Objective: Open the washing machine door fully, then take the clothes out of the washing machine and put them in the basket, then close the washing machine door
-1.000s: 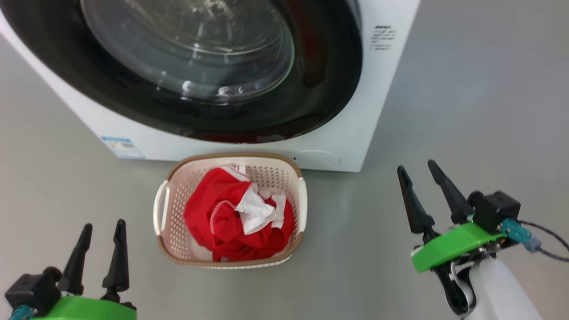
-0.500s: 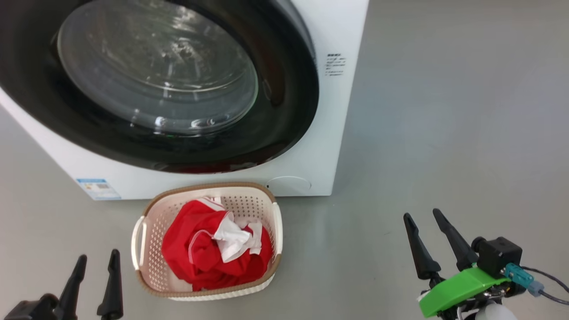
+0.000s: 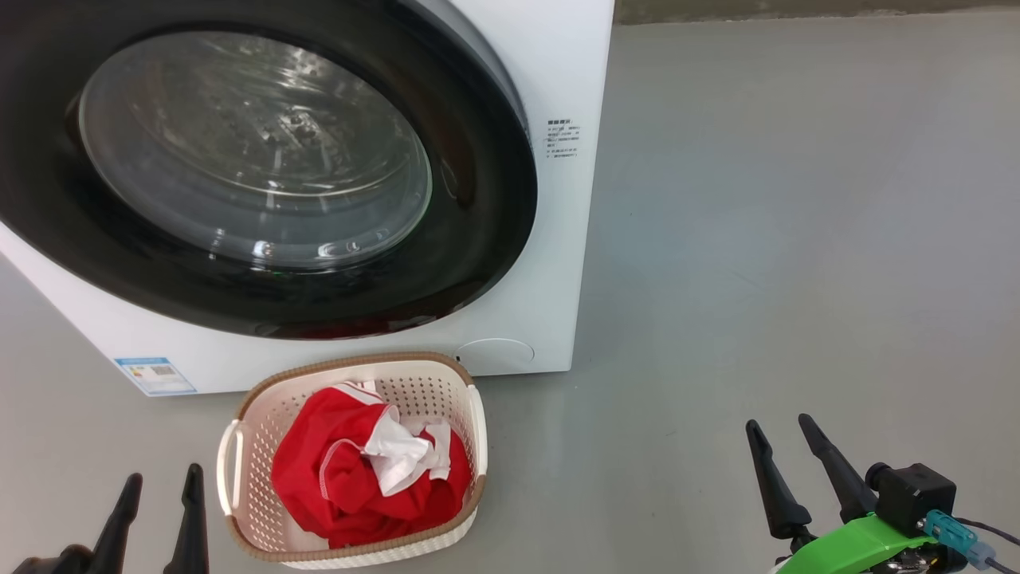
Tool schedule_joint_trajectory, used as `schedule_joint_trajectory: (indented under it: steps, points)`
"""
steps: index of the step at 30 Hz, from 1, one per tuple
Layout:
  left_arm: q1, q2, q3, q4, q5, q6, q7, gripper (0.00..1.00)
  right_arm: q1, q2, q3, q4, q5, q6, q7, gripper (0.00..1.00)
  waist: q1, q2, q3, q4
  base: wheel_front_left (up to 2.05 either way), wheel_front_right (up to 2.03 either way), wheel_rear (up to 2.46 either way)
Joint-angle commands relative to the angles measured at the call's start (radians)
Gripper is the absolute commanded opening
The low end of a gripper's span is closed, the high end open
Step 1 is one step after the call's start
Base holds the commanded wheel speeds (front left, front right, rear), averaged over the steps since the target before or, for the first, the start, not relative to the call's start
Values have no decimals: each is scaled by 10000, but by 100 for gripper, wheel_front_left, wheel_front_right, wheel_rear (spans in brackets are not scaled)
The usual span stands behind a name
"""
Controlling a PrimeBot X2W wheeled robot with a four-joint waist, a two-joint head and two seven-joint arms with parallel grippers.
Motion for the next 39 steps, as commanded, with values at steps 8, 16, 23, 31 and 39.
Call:
schedule_joint_trajectory:
  steps: [8, 16, 23, 31, 39]
  points:
    - [78, 134, 523, -416, 311, -29, -82, 100, 160, -101, 81, -297, 93, -25, -48, 100, 0, 0, -86, -76, 0, 0, 0]
    - [100, 112, 542, -477, 351, -29, -82, 100, 173, -78, 29, -322, 71, -25, -48, 100, 0, 0, -90, -72, 0, 0, 0]
    - [127, 108, 511, -456, 295, -29, -82, 100, 189, -69, 22, -354, 71, -25, -48, 100, 0, 0, -60, -53, 0, 0, 0]
    - [286, -411, 62, 156, 274, 0, 62, 0, 252, 68, -213, 340, 5, 0, 6, 0, 0, 0, -25, -47, 0, 0, 0]
    - [362, -736, -11, 451, -207, -1, 217, 0, 374, 208, -253, 632, 533, -1, 151, 0, 15, 0, -60, -40, 0, 0, 0]
